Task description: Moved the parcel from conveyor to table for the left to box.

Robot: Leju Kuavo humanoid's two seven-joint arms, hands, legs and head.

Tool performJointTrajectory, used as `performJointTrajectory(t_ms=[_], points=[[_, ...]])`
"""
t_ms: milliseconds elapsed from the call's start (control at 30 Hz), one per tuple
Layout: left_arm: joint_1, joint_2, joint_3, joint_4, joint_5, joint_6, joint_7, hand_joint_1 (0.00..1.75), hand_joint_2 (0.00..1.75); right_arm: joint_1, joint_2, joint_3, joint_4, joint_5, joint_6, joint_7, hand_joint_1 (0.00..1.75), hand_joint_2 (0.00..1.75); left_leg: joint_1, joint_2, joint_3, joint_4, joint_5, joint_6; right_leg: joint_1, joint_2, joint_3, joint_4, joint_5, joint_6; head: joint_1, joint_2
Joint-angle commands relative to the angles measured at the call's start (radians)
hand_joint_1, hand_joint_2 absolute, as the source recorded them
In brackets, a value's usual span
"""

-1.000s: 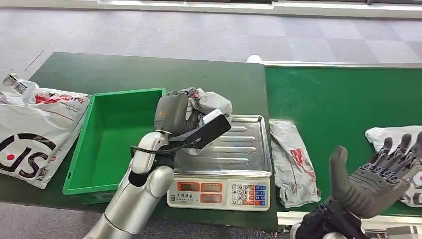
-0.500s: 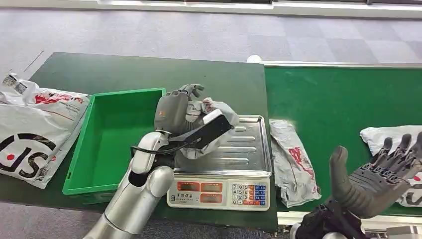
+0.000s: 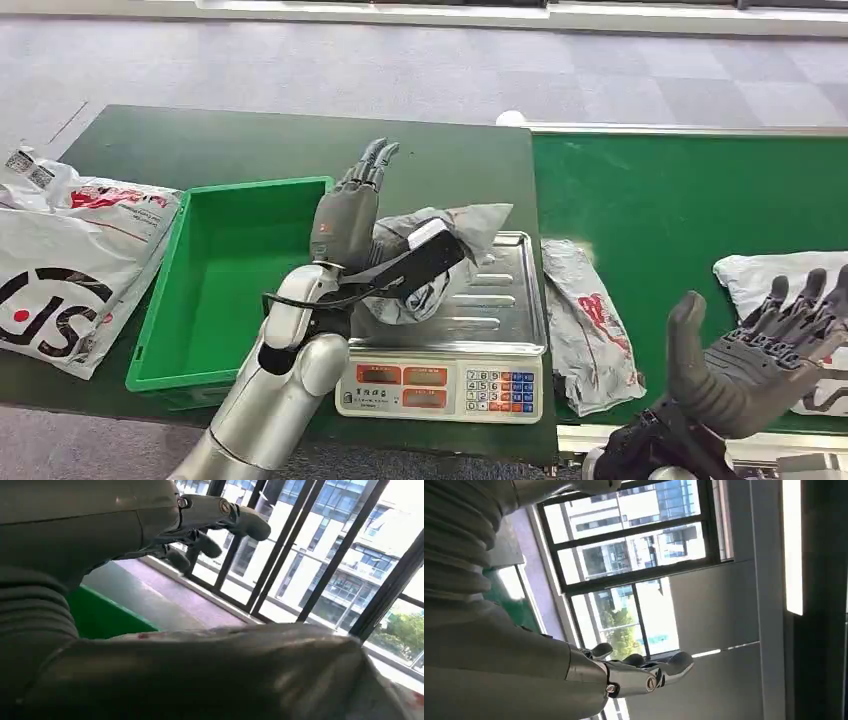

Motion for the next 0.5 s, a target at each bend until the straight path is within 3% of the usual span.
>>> performJointTrajectory(t_ms=[33, 167, 200, 367, 400, 433, 467, 500], points=[[-0.027, 0.02, 0.028, 0.024, -0.001, -0.007, 0.0, 0.0, 0.0, -0.016, -0.016, -0.034, 0.012, -0.003, -0.001, 0.0, 0.0, 0.0, 0.0, 0.001, 0.0, -0.001, 0.0, 0.0, 0.0, 0.001, 0.0, -0.001, 0.001, -0.001, 0.0, 0.0], [-0.027, 0.02, 0.028, 0.024, -0.001, -0.007, 0.0, 0.0, 0.0, -0.016, -0.016, -0.034, 0.012, -0.003, -0.001, 0.0, 0.0, 0.0, 0.0, 0.001, 0.001, -0.001, 0.001, 0.0, 0.0, 0.001, 0.0, -0.001, 0.001, -0.001, 0.0, 0.0], [-0.027, 0.02, 0.028, 0.024, -0.001, -0.007, 0.0, 0.0, 1.75, -0.016, -0.016, -0.034, 0.012, -0.003, -0.001, 0.0, 0.0, 0.0, 0.0, 0.001, 0.001, -0.001, 0.001, 0.0, 0.0, 0.001, 0.0, -0.001, 0.001, -0.001, 0.0, 0.0], [-0.027, 0.02, 0.028, 0.024, -0.001, -0.007, 0.0, 0.0, 1.75, -0.016, -0.016, -0.034, 0.012, -0.003, -0.001, 0.0, 0.0, 0.0, 0.0, 0.001, 0.001, -0.001, 0.0, 0.0, 0.0, 0.001, 0.001, -0.001, 0.001, -0.001, 0.0, 0.0], [0.236, 0.293, 0.344, -0.286, 0.376, -0.101, -0.205, 0.0, 1.75, 0.19, -0.08, -0.224, -0.082, -0.281, 0.311, 0.26, 0.0, 0.0, 0.0, 0.001, 0.001, -0.001, 0.001, 0.0, 0.0, 0.001, 0.001, -0.001, 0.001, -0.001, 0.0, 0.0], [0.333, 0.555, 0.569, -0.222, 0.753, -0.352, -0.321, 1.75, 1.75, 0.276, 0.004, -0.48, -0.073, -0.371, 0.591, 0.215, 0.0, 0.0, 0.0, 0.003, 0.004, -0.003, 0.0, 0.0, 0.0, 0.003, 0.003, -0.003, 0.001, -0.001, 0.0, 0.0], [0.341, 0.591, 0.751, -0.086, 1.091, -0.562, -0.442, 1.75, 1.75, 0.266, 0.102, -0.684, -0.046, -0.398, 0.822, 0.225, 0.0, 0.0, -0.003, 0.013, 0.016, -0.011, -0.001, -0.001, -0.002, 0.013, 0.009, -0.007, 0.001, -0.002, 0.0, 0.0], [0.313, 0.565, 0.887, 0.012, 1.005, -0.72, -0.507, 1.75, 1.75, 0.184, 0.217, -0.882, -0.025, -0.382, 1.047, 0.275, 0.0, 0.0, -0.003, 0.023, 0.024, -0.021, -0.001, -0.003, -0.002, 0.023, 0.016, -0.013, 0.004, -0.004, 0.0, 0.0]])
